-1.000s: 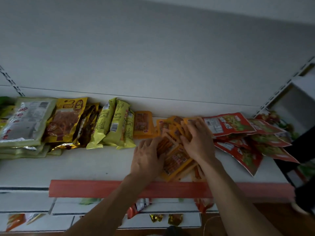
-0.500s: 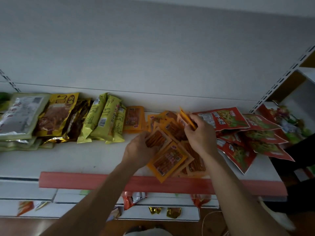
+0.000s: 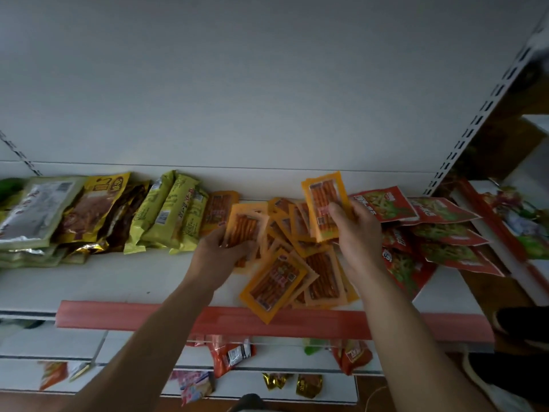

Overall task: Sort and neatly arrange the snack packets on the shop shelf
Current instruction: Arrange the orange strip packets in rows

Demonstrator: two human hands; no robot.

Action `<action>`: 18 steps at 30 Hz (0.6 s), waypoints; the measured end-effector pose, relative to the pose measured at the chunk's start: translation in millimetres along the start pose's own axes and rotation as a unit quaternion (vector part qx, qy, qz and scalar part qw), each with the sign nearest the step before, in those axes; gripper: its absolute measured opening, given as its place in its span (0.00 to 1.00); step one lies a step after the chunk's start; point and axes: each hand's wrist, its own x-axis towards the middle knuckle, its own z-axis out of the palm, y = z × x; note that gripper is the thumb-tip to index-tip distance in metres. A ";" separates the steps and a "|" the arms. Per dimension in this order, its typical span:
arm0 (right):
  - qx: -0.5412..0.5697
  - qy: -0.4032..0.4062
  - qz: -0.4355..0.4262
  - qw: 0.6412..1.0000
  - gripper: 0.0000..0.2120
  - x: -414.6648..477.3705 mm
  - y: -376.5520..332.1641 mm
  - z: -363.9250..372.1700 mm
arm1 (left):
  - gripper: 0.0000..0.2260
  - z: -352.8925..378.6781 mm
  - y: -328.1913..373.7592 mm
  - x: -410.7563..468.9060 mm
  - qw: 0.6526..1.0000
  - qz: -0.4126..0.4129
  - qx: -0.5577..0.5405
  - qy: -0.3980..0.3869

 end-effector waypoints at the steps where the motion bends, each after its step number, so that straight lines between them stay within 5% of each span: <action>1: 0.041 -0.008 0.024 0.999 0.05 -0.8 -1.4 -2.8 | 0.04 1.8 2.4 -1.3 1.000 0.002 -0.019 0.007; 9: 0.155 -0.092 0.118 0.976 0.10 -12.1 -0.7 5.3 | 0.08 48.0 29.1 -3.9 0.986 -0.025 -0.164 -0.022; 18: 0.003 -0.118 0.060 0.991 0.09 -33.3 -0.4 34.2 | 0.11 56.7 27.1 -4.6 0.981 -0.022 -0.180 -0.062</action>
